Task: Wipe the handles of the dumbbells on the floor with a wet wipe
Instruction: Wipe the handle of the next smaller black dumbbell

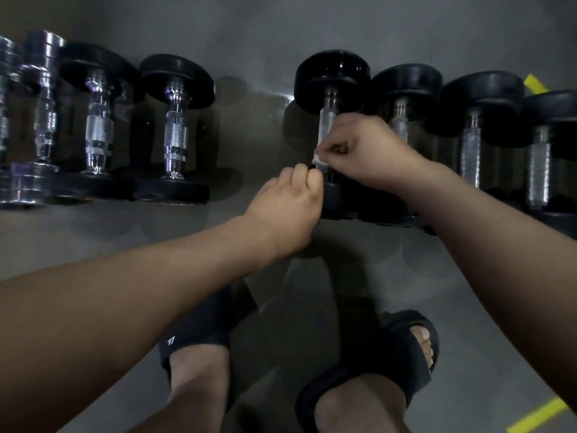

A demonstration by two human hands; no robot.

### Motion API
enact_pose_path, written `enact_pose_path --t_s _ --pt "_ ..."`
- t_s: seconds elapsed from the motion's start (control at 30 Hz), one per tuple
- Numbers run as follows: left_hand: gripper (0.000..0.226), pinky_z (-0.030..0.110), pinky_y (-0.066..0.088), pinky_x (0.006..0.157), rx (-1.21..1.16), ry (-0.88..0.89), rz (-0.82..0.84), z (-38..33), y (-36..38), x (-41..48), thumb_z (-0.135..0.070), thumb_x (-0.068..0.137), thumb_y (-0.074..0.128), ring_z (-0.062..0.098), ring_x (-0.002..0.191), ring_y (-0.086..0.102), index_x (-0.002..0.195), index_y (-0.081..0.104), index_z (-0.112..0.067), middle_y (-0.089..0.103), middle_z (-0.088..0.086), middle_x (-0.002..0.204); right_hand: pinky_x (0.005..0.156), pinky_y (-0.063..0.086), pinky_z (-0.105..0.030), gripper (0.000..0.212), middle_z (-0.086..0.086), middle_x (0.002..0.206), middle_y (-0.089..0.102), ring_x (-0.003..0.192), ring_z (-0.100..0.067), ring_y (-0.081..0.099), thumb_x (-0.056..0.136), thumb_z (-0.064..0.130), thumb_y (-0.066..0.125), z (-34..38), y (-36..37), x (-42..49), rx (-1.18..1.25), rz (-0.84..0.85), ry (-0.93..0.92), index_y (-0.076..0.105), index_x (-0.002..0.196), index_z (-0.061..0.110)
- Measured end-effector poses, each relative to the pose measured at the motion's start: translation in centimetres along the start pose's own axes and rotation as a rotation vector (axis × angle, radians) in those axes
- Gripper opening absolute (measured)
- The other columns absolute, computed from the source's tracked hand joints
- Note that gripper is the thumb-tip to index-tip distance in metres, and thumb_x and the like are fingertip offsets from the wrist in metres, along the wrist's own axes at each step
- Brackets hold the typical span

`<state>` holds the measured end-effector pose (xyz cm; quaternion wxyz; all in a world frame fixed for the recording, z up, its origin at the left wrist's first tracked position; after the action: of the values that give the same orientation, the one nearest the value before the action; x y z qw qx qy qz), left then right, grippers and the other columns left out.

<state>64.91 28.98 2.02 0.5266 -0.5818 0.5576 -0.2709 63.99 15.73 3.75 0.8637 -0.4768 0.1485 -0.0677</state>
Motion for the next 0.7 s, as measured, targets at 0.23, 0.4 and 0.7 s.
enact_pose_path --t_s 0.23,0.4,0.7 --pt "0.060 0.043 0.047 0.097 -0.367 -0.035 -0.093 1.7 0.8 -0.9 -0.025 0.083 0.073 0.030 0.117 0.049 0.132 0.044 -0.006 0.047 0.013 0.126 0.072 0.047 -0.035 0.026 -0.017 0.104 0.059 0.082 -0.031 0.061 0.097 0.018 0.053 -0.9 0.5 3.3 -0.266 -0.233 0.174 0.074 0.090 0.005" --pt "0.068 0.044 0.044 0.105 -0.518 -0.062 -0.163 3.9 1.5 -2.4 -0.032 0.083 0.077 0.028 0.123 0.049 0.137 0.045 -0.008 0.048 0.010 0.131 0.067 0.049 -0.038 0.022 -0.009 0.092 0.056 0.077 -0.030 0.060 0.090 0.016 0.057 0.6 2.0 1.5 -0.183 0.056 -0.059 0.070 0.072 0.012" --pt "0.050 0.023 0.044 0.098 -0.698 -0.135 -0.127 5.2 0.9 -2.9 -0.023 0.085 0.058 0.013 0.112 0.054 0.132 0.051 -0.012 0.051 0.001 0.126 0.085 0.052 -0.036 0.017 -0.004 0.096 0.061 0.092 -0.025 0.065 0.094 0.018 0.065 0.3 0.4 2.3 -0.117 0.020 0.090 0.078 0.098 0.008"
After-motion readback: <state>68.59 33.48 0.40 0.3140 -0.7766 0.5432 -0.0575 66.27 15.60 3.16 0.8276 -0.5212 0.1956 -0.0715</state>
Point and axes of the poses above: each hand's wrist, its own x-axis towards the middle knuckle, its own y-axis out of the palm, z = x × y, the point moved 7 cm from there along x, towards the middle knuckle
